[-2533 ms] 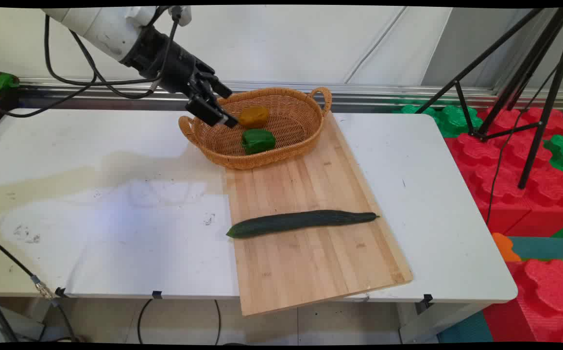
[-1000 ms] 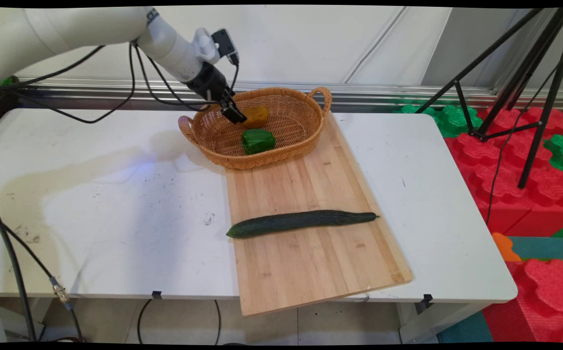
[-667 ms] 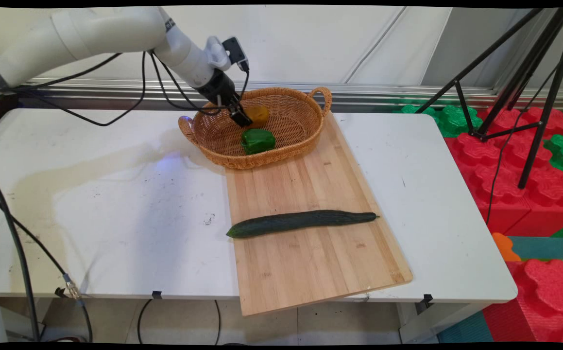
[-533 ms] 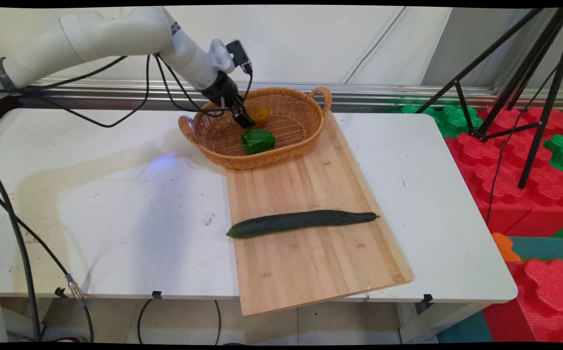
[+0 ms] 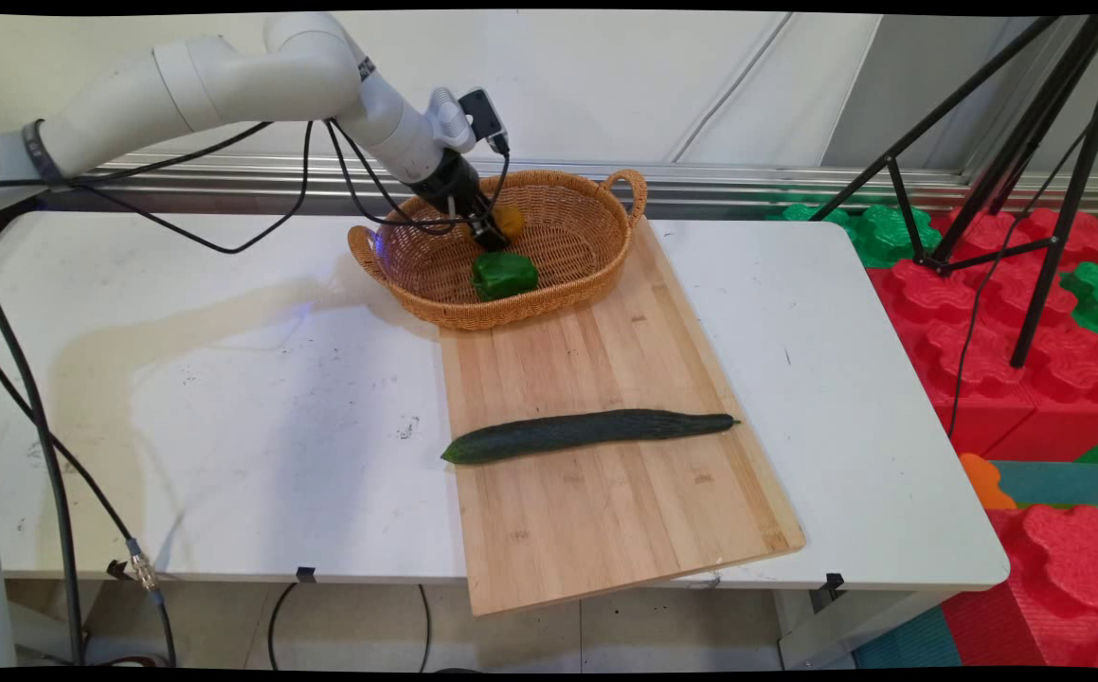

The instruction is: Pick up the potato from the vegetable basket, then place the picked object on the cutting board

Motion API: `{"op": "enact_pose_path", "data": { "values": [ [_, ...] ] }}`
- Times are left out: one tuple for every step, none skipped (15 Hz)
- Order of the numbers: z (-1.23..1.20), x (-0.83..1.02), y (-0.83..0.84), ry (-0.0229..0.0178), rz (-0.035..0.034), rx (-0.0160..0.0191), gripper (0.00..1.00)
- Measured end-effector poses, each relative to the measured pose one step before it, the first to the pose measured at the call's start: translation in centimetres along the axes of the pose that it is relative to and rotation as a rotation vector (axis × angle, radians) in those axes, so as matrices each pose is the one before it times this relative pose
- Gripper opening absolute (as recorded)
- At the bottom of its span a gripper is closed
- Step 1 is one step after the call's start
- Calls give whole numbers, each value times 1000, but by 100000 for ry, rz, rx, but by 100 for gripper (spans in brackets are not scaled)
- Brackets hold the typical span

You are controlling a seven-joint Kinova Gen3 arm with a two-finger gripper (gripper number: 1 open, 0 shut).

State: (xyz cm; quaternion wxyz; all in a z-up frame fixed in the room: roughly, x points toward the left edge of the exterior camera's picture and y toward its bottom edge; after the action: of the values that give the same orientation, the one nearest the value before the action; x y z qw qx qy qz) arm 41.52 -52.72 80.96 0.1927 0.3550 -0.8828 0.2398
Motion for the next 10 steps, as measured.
{"op": "enact_pose_path", "data": {
  "values": [
    [206,88,17,166,210,131,0],
    [139,90,23,137,157,22,0],
    [148,66,2,129,183,154,0],
    [79,3,-1,44,60,98,0],
    [107,38,-2,88,144,157,0],
    [34,-14,-14,64,31,150,0],
    [40,35,-8,120,22,182,0],
    [10,52,-12,158,-77,198,0],
    [-99,55,-17,254,-238,174,0],
    [-189,44,-15,340,-343,58,0]
  ]
}}
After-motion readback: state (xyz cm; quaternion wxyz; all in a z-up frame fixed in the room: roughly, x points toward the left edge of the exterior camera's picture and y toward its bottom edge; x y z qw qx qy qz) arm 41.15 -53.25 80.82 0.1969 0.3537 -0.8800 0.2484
